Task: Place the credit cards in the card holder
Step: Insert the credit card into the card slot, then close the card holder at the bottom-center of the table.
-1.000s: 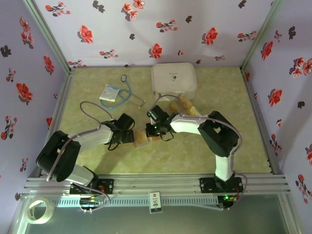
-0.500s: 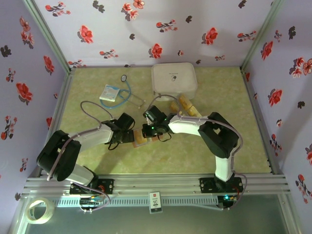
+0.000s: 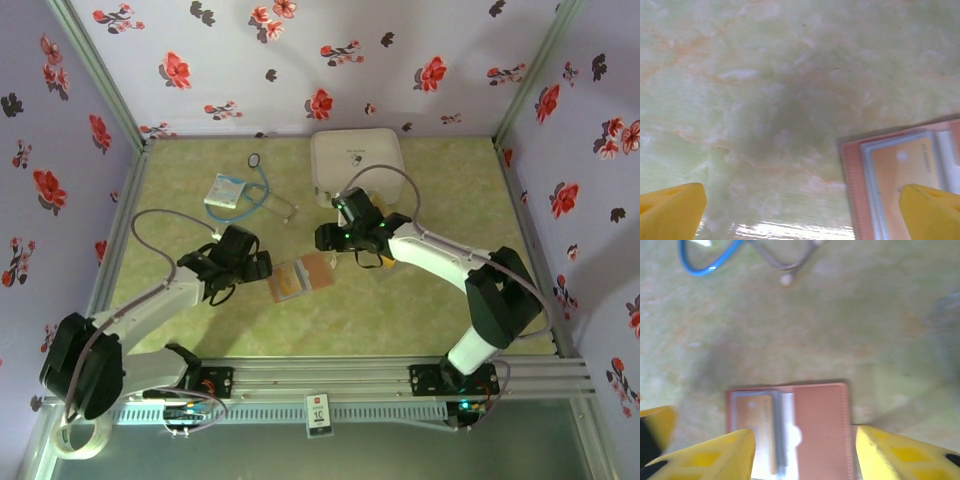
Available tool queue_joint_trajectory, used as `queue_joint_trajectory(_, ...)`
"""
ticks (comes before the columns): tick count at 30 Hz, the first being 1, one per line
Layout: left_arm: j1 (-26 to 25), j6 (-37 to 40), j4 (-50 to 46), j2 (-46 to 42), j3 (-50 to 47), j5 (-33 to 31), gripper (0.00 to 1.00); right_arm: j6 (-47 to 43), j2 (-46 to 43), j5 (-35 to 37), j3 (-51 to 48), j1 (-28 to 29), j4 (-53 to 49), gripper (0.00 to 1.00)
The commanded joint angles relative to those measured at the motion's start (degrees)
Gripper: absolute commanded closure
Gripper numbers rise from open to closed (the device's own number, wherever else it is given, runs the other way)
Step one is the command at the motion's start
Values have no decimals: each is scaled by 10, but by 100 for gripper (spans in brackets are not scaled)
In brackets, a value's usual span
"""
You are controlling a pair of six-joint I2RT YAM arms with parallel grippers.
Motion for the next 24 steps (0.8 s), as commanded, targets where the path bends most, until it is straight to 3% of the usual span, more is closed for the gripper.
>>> queue_joint_trajectory(1, 4, -5, 38, -17, -22, 53, 0, -27, 16, 17, -15, -7, -31, 44)
queue_joint_trajectory(8, 4, -32, 93, 2, -53, 92, 0, -34, 69, 12, -11, -8, -11, 52)
queue_joint_trajectory(10, 3, -35, 118, 10, -63, 106, 0, -37, 80, 14, -10, -9, -5, 61)
queue_joint_trajectory(14, 2, -39, 161, 38, -74, 134, 0, -37, 94, 10, -13, -10, 10, 90)
queue_joint_trajectory(16, 2, -39, 174, 53, -74, 141, 0, -31, 92, 2, -23, -10, 19, 99)
queue_joint_trajectory(24, 1, -32, 201, 88, -69, 149, 0, 16, 61, -20, -83, 1, 66, 100)
